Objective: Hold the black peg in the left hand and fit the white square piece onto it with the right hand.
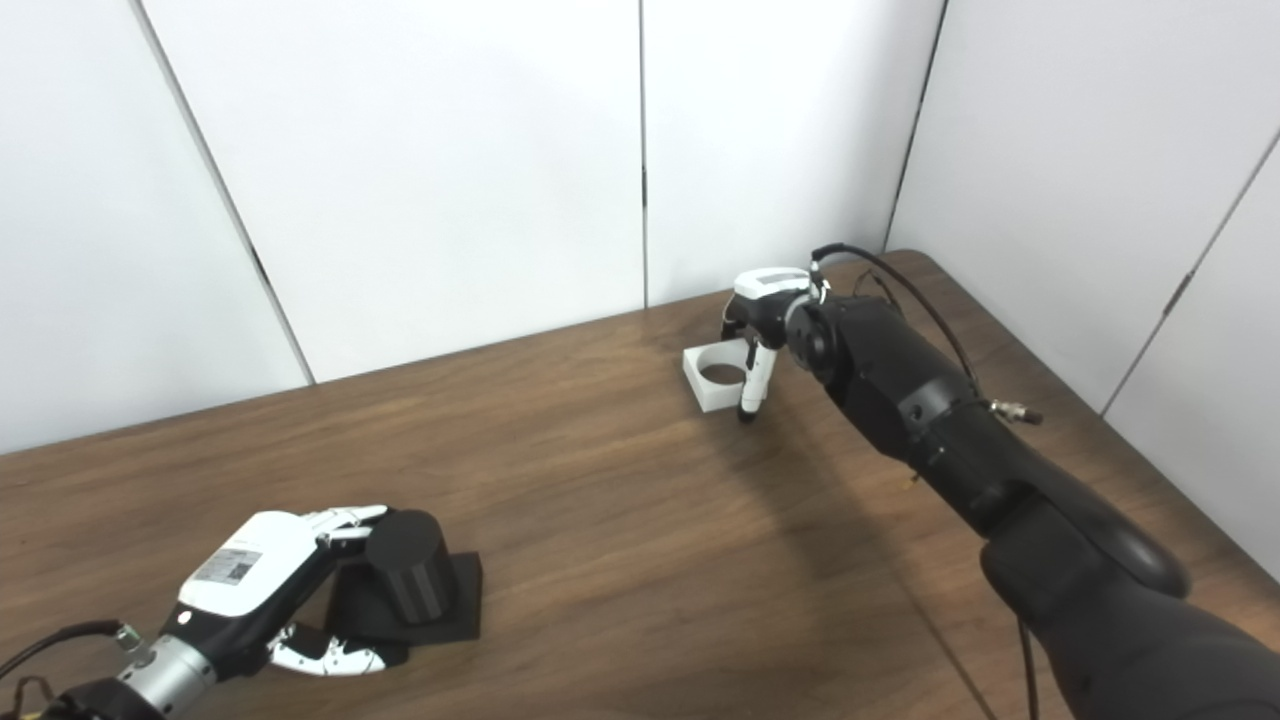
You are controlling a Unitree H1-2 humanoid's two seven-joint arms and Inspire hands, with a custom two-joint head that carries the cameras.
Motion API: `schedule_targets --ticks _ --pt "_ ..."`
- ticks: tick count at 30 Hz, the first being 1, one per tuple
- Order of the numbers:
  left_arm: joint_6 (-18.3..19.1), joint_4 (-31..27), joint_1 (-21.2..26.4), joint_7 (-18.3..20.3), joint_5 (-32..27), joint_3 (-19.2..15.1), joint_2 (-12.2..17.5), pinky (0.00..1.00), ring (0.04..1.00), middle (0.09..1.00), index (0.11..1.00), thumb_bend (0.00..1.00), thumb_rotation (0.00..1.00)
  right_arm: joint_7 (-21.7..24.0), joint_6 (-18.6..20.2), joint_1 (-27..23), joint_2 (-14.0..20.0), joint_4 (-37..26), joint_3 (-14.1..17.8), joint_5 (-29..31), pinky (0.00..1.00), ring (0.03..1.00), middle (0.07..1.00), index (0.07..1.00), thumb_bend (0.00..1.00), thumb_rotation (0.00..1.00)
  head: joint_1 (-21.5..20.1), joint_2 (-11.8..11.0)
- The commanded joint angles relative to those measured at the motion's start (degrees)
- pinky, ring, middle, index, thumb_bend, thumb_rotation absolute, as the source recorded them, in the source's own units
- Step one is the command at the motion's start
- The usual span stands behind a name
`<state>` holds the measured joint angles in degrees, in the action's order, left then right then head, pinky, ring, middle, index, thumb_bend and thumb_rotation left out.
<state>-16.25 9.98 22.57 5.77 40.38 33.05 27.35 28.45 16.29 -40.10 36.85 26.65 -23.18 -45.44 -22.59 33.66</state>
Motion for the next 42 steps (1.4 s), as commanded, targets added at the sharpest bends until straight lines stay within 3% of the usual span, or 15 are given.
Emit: schedule_targets --ticks 1,6,7,8,11,19,24,33,42 --pt "-0.21 1.3 -3.34 5.39 2.52 2.41 1.1 0.76 0.846 0.87 0.592 0.92 0.18 1.08 -0.77 -1.26 -1.56 -0.09 -1.01 0.97 0.83 0.887 0.863 0.719 0.86 0.2 0.28 0.2" --pt "0.09 1.25 -3.36 5.7 2.39 2.38 1.0 0.77 0.852 0.874 0.599 0.92 0.19 -0.46 -1.06 -0.71 -1.82 0.32 -1.11 0.26 0.89 0.886 0.826 0.621 0.81 0.18 0.56 0.26" --pt "0.1 1.17 -3.39 5.7 2.34 2.34 1.01 0.77 0.851 0.871 0.597 0.92 0.18 -0.99 -1.33 -0.6 -1.77 0.38 -1.22 0.05 0.9 0.882 0.817 0.544 0.64 0.16 0.89 0.56" --pt "0.22 1.0 -3.42 5.8 2.32 2.31 1.03 0.77 0.849 0.869 0.596 0.92 0.18 -1.46 -1.7 -0.45 -1.71 0.42 -1.24 0.02 0.9 0.878 0.809 0.517 0.58 0.15 0.89 0.56" --pt "0.31 0.99 -3.44 5.87 2.25 2.26 1.08 0.77 0.854 0.871 0.602 0.91 0.19 -1.58 -2.99 -0.43 -1.31 0.61 -1.93 -0.05 0.92 0.864 0.791 0.492 0.53 0.14 1.39 0.69" --pt "0.1 0.83 -3.5 5.86 2.31 2.08 1.66 0.77 0.851 0.873 0.605 0.91 0.2 -3.37 -4.89 0.41 -0.59 -0.5 -2.21 -0.13 0.85 0.821 0.736 0.486 0.52 0.14 1.78 1.38" --pt "1.22 -0.32 -3.63 7.16 2.21 1.69 1.76 0.79 0.861 0.884 0.606 0.91 0.19 -4.55 -6.06 1.19 -0.12 -2.48 -0.44 1.6 0.79 0.825 0.75 0.483 0.52 0.13 2.21 1.72" --pt "1.75 -0.77 -3.51 8.59 1.55 1.0 2.16 0.79 0.864 0.888 0.601 0.9 0.19 -6.03 -7.77 3.11 0.15 -9.81 2.21 2.82 0.84 0.845 0.767 0.478 0.52 0.13 2.81 3.12" --pt "1.27 0.07 -3.38 7.78 2.15 0.93 1.52 0.79 0.863 0.889 0.596 0.9 0.21 -4.09 -8.47 3.65 0.6 -18.81 3.3 3.1 0.88 0.848 0.768 0.48 0.52 0.13 8.56 4.33"
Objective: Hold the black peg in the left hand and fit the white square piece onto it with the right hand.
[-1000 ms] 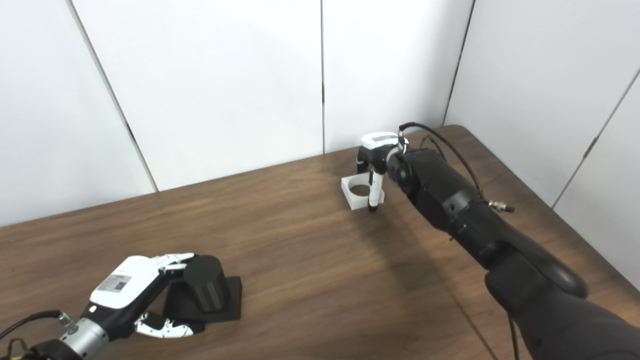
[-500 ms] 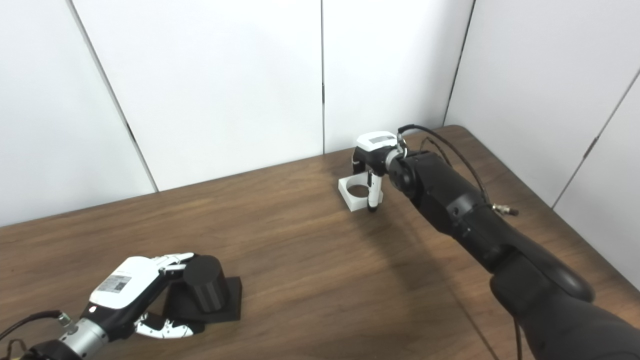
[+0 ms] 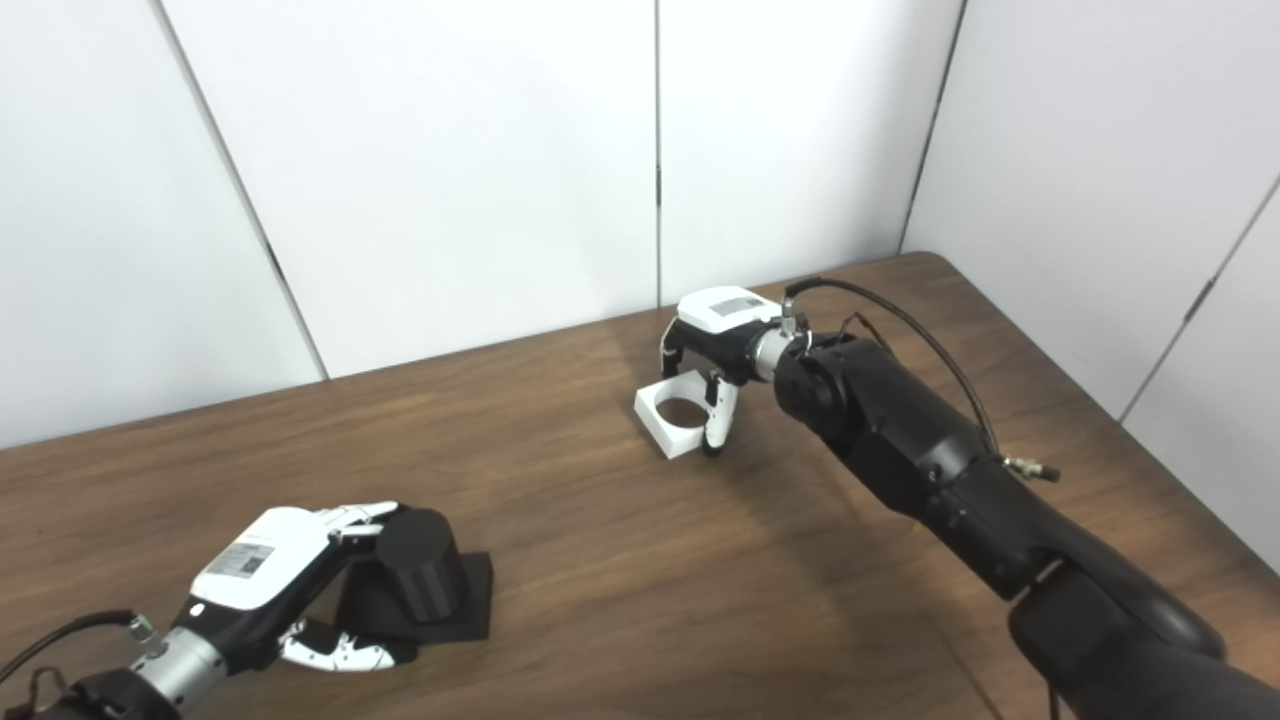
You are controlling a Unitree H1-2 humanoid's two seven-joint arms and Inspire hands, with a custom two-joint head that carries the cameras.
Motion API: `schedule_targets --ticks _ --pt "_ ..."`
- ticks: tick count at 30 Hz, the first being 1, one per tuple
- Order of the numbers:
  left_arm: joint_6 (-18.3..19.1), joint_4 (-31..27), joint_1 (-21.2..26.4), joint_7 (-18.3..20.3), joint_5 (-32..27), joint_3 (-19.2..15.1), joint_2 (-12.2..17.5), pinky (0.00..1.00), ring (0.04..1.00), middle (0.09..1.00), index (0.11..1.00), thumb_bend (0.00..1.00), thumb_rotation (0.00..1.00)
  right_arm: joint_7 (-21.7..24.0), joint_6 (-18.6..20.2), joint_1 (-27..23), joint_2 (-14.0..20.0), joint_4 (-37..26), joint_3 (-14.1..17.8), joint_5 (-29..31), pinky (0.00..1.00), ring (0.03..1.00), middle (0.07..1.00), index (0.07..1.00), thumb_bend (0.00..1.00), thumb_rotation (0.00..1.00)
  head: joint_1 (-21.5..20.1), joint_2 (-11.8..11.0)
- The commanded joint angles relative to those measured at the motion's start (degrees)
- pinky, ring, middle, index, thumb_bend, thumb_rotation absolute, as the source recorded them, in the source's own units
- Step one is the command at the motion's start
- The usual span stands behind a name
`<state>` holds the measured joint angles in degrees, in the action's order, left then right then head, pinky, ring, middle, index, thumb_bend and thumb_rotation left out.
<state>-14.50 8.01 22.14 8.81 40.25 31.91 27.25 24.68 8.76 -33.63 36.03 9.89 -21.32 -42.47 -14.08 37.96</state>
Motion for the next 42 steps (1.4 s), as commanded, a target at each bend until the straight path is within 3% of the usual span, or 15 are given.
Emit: schedule_targets --ticks 1,11,18,23,42 --pt "-0.29 2.02 -2.89 4.83 2.36 2.11 1.49 0.8 0.865 0.89 0.597 0.9 0.21 0.21 -0.92 -2.87 1.42 -3.08 1.59 0.3 0.88 0.85 0.768 0.48 0.52 0.13 0.78 0.19" --pt "0.52 3.38 -2.36 4.02 3.55 2.78 -0.82 0.8 0.87 0.894 0.586 0.9 0.25 -0.14 -5.36 -2.4 1.2 -11.39 3.09 1.03 0.78 0.796 0.723 0.479 0.52 0.13 10.32 1.25" --pt "1.37 3.68 -1.95 4.14 4.21 2.78 -2.29 0.81 0.876 0.905 0.571 0.88 0.26 1.5 -6.45 -2.4 0.12 -16.85 3.77 1.17 0.75 0.792 0.721 0.478 0.52 0.13 13.47 1.52" --pt "2.04 3.9 -1.74 3.89 4.74 2.82 -2.99 0.81 0.88 0.902 0.57 0.89 0.26 1.87 -9.41 -2.99 -0.49 -18.52 3.41 1.73 0.71 0.763 0.711 0.477 0.52 0.13 14.4 1.78" --pt "3.4 3.21 -1.54 4.2 5.12 3.02 -3.77 0.81 0.876 0.896 0.566 0.89 0.25 9.5 -9.96 -3.67 -5.64 -26.51 2.6 3.08 0.71 0.777 0.719 0.476 0.52 0.14 14.38 2.2"
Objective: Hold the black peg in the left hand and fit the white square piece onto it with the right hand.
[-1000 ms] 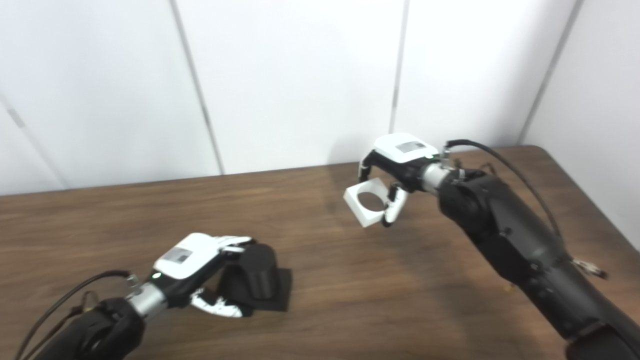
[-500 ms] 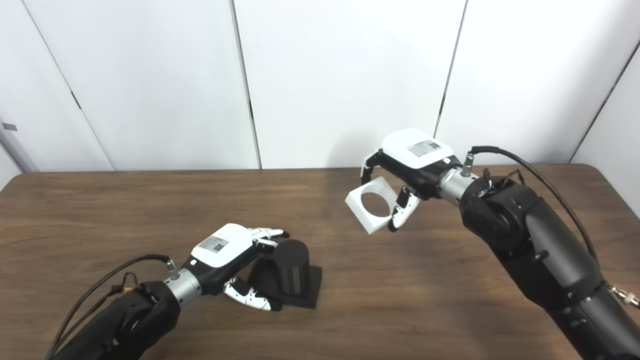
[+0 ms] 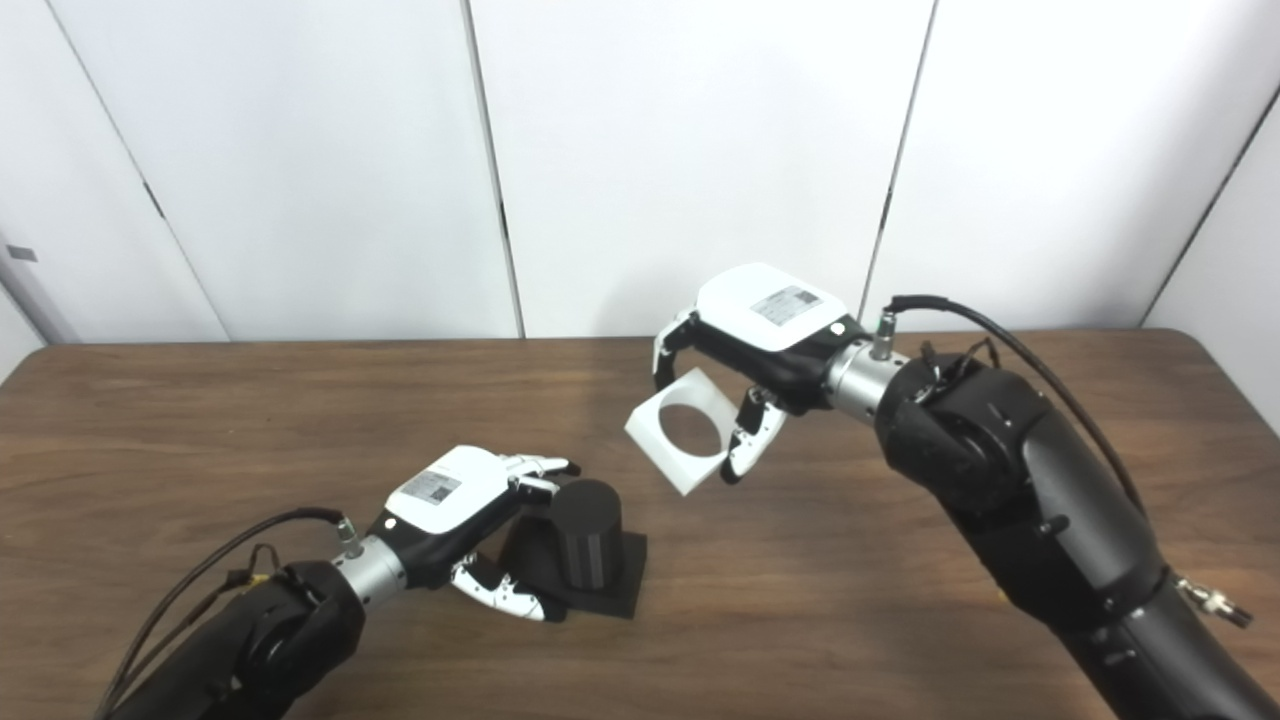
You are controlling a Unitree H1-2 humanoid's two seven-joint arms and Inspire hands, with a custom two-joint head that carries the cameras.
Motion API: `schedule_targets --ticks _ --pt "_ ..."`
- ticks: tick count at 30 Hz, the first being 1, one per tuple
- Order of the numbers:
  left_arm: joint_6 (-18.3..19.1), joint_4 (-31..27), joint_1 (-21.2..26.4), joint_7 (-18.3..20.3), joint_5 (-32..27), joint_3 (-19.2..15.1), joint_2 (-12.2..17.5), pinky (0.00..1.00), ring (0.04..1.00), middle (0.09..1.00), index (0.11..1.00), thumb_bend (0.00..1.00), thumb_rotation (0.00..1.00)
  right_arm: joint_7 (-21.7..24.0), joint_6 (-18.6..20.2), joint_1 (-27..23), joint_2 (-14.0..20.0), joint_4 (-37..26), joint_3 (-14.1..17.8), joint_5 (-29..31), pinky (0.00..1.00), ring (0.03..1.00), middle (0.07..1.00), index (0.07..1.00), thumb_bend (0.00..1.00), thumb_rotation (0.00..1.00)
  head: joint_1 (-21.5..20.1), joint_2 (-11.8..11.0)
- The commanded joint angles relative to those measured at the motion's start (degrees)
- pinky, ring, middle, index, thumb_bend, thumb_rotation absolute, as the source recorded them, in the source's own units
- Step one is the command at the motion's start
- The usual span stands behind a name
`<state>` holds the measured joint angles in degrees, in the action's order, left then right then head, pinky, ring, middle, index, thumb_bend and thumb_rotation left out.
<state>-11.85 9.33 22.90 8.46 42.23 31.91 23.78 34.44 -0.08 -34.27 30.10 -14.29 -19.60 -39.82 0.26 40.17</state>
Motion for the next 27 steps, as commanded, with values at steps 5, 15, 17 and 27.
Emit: schedule_targets --ticks 5,15,17,27 --pt "0.77 1.71 -2.26 4.66 3.01 3.03 -0.39 0.81 0.875 0.895 0.563 0.9 0.25 0.65 -1.01 -2.66 -0.98 -3.19 0.75 1.3 0.72 0.78 0.719 0.476 0.52 0.14 0.19 0.33" --pt "1.23 1.93 -2.14 4.57 3.3 3.15 -0.74 0.8 0.871 0.897 0.562 0.9 0.25 2.36 -0.97 -2.0 -3.77 -3.99 -0.62 0.09 0.74 0.78 0.713 0.476 0.52 0.14 0.25 0.27" --pt "1.22 2.05 -2.13 4.58 3.48 3.29 -0.8 0.8 0.874 0.898 0.567 0.9 0.25 2.34 -1.25 -1.91 -4.09 -3.78 -1.0 -0.34 0.74 0.776 0.708 0.475 0.52 0.14 0.15 0.23" --pt "0.99 2.32 -1.98 4.36 4.0 3.73 -1.17 0.81 0.878 0.901 0.57 0.89 0.27 2.34 -1.57 -1.25 -5.08 -2.95 -2.29 -0.39 0.75 0.77 0.709 0.475 0.52 0.13 0.53 0.38"
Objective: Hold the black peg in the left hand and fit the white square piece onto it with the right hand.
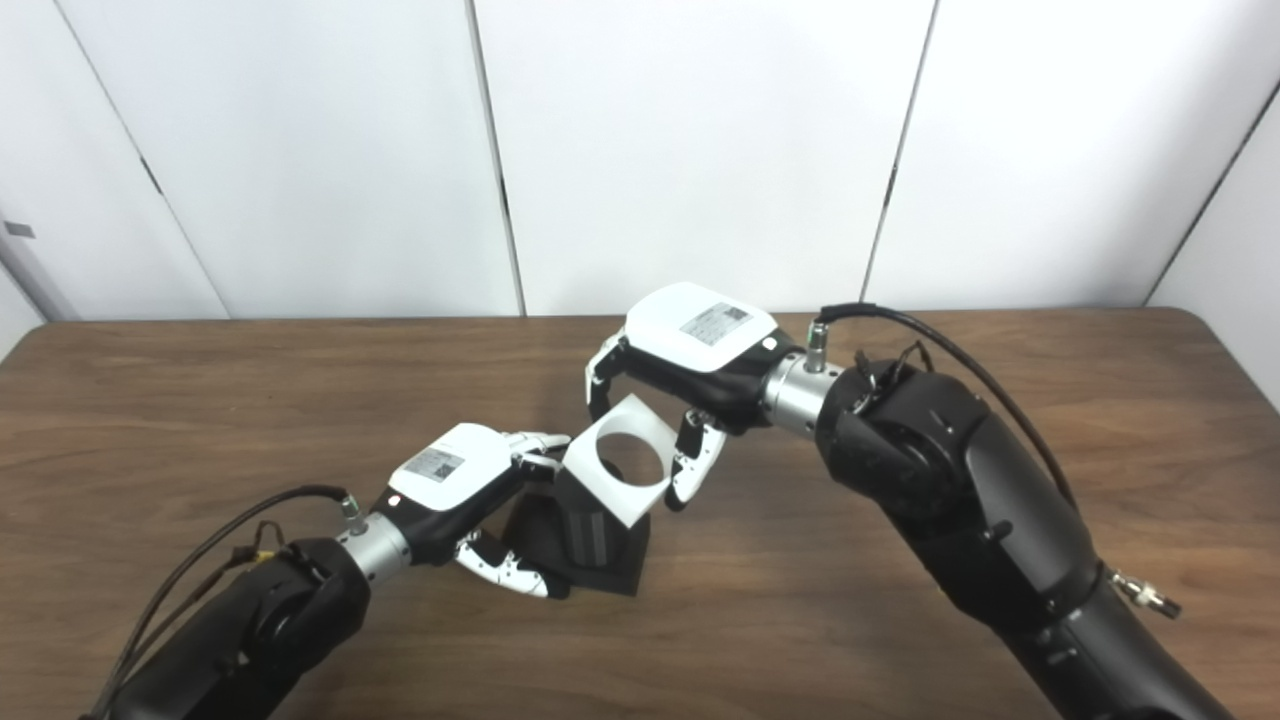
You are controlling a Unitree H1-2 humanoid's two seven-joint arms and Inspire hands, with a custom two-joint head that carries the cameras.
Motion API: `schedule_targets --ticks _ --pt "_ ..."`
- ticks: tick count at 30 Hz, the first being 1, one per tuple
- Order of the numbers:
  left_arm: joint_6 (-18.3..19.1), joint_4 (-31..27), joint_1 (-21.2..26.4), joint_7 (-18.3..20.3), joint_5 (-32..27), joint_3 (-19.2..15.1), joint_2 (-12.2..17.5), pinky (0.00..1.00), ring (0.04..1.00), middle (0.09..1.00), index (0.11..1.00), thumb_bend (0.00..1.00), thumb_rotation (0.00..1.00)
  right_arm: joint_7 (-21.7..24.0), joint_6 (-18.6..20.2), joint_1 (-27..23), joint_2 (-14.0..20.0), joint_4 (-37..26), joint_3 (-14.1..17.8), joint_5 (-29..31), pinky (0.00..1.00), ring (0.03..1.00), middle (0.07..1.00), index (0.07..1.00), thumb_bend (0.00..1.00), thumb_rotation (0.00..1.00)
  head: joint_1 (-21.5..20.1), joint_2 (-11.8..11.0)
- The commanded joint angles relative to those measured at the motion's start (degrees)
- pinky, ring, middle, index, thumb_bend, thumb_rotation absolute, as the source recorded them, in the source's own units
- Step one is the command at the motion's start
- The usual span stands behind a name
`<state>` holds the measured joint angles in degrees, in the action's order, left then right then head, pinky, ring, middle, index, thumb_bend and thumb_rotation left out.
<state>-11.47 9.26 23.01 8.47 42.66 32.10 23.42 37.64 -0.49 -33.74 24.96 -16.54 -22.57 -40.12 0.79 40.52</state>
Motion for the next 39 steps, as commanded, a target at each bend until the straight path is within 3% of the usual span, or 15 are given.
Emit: schedule_targets --ticks 1,39 --pt "0.59 2.39 -2.1 4.21 3.61 3.52 -0.87 0.81 0.878 0.899 0.569 0.89 0.27 -0.72 -1.01 -1.75 -0.04 -0.66 0.59 -0.13 0.75 0.773 0.712 0.475 0.52 0.13 0.04 0.08" --pt "2.11 0.96 -2.27 4.64 3.14 3.96 -1.55 0.82 0.877 0.899 0.574 0.91 0.24 -1.07 -0.57 -2.34 -5.37 4.87 -3.19 -2.27 0.8 0.783 0.722 0.476 0.52 0.13 0.72 0.77"
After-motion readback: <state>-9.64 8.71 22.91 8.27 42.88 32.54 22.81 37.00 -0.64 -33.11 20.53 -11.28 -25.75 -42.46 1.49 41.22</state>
